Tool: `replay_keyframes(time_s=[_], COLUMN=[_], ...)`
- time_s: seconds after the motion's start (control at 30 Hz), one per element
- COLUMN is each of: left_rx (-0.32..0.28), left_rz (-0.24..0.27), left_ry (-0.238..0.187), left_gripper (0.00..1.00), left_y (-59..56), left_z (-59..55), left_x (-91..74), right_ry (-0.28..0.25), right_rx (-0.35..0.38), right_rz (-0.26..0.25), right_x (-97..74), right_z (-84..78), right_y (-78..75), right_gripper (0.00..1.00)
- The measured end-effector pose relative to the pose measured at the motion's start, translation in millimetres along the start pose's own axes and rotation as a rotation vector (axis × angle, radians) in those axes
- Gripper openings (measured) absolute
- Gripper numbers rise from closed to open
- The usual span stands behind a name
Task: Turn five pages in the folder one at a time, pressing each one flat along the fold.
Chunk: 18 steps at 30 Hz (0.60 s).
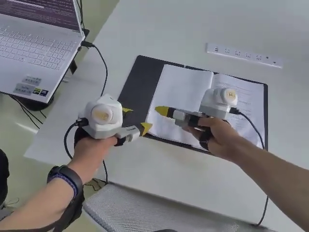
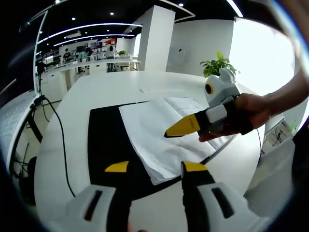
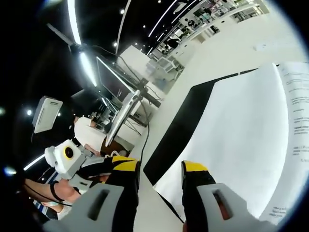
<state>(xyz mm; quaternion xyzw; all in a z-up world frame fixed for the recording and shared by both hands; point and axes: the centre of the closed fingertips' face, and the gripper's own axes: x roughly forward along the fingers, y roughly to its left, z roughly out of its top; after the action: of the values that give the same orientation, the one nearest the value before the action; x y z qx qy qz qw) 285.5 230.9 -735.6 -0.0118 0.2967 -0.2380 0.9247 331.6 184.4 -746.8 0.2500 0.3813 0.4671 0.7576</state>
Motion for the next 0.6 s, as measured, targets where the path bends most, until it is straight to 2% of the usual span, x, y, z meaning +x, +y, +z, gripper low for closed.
replay_keyframes(time_s=[0.23,0.5,0.6], left_rx=[0.034,0.063,0.093], left_rz=[-0.023,-0.043,-0.044], left_ry=[0.020,0.077,0.088], left_gripper=[0.26,0.15,0.05], left_y=[-1.0,-1.9,-2.3], left_z=[1.9,-13.7,-19.7], left_x=[27.3,50.1,52.8], right_ry=[-0.064,-0.102,-0.105], right_rx=[0.037,0.064,0.067], right_rz=[-0.047,-0.072,-0.079], right_x=[-29.4,-47.4,-50.6], right_z=[14.3,20.1,21.6], right_y=[-10.2,-17.6,-21.6], right_gripper=[0.27,0.23,0.22])
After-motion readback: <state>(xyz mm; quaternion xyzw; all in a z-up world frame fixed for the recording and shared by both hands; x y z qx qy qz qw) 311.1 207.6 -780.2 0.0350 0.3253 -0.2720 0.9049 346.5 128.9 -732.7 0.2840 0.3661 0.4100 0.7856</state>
